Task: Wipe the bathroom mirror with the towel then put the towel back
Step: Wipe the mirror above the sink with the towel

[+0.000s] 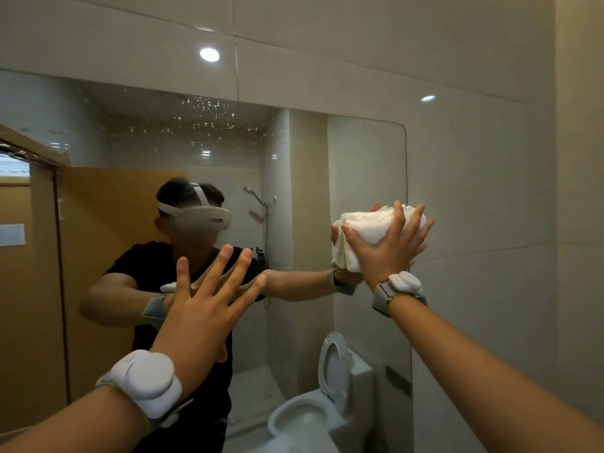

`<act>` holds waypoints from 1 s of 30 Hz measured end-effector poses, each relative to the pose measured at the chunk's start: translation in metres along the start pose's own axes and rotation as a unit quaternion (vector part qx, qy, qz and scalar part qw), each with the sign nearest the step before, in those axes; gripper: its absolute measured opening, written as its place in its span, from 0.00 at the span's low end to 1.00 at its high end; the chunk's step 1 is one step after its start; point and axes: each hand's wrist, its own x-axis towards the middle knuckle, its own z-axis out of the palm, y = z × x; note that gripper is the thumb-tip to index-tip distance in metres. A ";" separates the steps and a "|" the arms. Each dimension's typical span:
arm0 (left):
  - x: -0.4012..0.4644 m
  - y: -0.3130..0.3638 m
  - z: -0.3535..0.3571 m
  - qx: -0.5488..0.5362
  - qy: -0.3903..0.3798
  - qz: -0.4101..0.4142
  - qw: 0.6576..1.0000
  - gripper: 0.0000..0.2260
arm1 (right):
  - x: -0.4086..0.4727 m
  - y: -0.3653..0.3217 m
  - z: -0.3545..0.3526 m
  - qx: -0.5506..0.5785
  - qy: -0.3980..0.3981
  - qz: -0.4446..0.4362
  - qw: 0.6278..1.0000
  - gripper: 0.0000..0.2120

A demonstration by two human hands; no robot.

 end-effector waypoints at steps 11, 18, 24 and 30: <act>0.000 0.001 0.022 0.016 -0.008 -0.044 0.999 0.68 | 0.051 -0.046 -0.001 -0.026 0.006 0.009 1.000 0.55; 0.000 0.001 0.023 -0.001 -0.021 -0.051 0.998 0.68 | 0.084 -0.066 0.005 -0.020 0.021 0.011 1.000 0.56; 0.002 0.001 0.027 -0.002 -0.005 -0.052 0.999 0.69 | 0.117 -0.070 0.006 -0.035 0.023 -0.065 0.997 0.58; 0.005 -0.001 0.031 0.002 0.004 -0.042 0.999 0.70 | 0.154 -0.060 -0.001 -0.044 -0.011 -0.184 0.982 0.55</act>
